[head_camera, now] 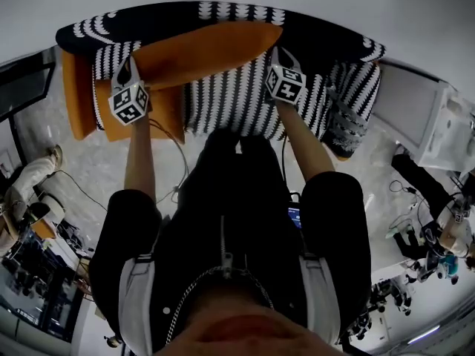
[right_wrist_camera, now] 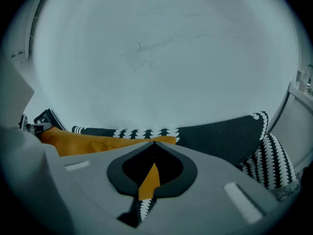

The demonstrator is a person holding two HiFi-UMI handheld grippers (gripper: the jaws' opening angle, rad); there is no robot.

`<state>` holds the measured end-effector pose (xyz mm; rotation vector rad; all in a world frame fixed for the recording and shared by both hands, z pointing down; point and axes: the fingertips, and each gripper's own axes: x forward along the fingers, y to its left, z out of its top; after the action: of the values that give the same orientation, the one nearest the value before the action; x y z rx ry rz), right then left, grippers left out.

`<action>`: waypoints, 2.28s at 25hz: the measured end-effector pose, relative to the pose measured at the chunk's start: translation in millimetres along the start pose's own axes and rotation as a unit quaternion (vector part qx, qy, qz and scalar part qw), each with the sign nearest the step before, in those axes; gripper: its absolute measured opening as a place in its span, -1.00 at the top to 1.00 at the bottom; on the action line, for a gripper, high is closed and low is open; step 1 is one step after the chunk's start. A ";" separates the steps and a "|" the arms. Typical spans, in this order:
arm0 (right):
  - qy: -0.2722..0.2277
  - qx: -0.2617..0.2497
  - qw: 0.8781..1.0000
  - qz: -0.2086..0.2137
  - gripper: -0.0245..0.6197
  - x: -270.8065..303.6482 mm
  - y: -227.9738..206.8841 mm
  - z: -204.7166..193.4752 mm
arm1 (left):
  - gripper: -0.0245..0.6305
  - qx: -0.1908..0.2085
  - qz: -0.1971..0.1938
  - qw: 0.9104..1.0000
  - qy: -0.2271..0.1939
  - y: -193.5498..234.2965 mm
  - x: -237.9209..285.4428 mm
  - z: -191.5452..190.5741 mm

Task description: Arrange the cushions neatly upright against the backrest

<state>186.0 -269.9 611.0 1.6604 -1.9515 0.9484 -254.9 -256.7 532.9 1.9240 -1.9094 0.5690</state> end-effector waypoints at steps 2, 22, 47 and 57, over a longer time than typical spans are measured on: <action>-0.003 0.004 1.000 0.001 0.91 14.4 -8.6 6.6 | 0.87 -0.001 0.001 1.000 0.008 5.5 -1.0 -4.7; 0.011 0.039 0.998 0.038 0.73 113.6 -9.4 2.7 | 0.87 0.007 0.001 0.998 0.060 30.2 1.6 -37.4; 0.008 0.025 0.998 0.049 0.82 -32.0 -36.4 -43.6 | 0.88 0.071 -0.032 0.997 -0.002 -25.1 -77.9 -13.3; -0.016 0.037 0.999 0.012 0.82 -103.4 -114.9 -42.6 | 0.88 0.065 -0.084 0.994 -0.004 -108.9 -82.3 -27.0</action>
<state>314.0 -174.6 595.8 1.7051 -1.9844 1.0203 -146.8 -171.1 514.9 2.1467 -1.7313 0.6499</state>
